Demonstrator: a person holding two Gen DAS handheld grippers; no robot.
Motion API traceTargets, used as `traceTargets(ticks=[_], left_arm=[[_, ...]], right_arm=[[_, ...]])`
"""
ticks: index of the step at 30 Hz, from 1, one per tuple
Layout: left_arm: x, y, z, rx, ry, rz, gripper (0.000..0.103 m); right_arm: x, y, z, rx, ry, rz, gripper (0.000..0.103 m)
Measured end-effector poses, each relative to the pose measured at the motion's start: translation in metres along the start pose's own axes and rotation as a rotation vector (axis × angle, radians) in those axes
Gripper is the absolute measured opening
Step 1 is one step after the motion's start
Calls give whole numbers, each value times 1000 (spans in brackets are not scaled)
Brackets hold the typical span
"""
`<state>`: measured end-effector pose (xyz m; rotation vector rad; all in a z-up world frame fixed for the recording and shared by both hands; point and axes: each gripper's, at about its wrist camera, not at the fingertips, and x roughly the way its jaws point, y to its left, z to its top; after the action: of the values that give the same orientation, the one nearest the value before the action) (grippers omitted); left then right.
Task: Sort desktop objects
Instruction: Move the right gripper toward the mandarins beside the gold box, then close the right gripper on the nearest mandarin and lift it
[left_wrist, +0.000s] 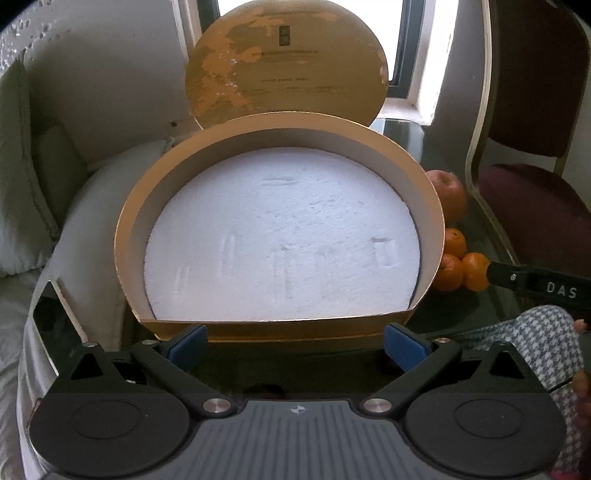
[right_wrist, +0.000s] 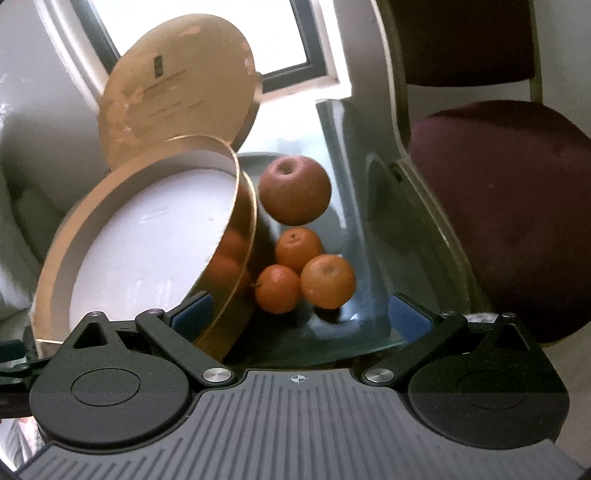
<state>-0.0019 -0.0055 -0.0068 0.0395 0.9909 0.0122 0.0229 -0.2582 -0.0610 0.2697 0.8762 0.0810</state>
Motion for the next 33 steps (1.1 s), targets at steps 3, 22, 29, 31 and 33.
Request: traceTargets(ticks=[3,22,29,31,33], left_arm=[[1,-2,1,13,-9,-3,101],[20,1,13,-19,5,29,101],[23,1,14,-15,18,37,101],[24,1,14,-12,21,36,101],[24,1,14,-9,23,35,101]], right_arm=[[5,-4,4,15,0,-41,102],[52,-31,23,175,127,-4,80],[72,-38,26,249,181,9,73],[75,-38,25,256,193,8,71],[78,-38,25,263,200,6,70]])
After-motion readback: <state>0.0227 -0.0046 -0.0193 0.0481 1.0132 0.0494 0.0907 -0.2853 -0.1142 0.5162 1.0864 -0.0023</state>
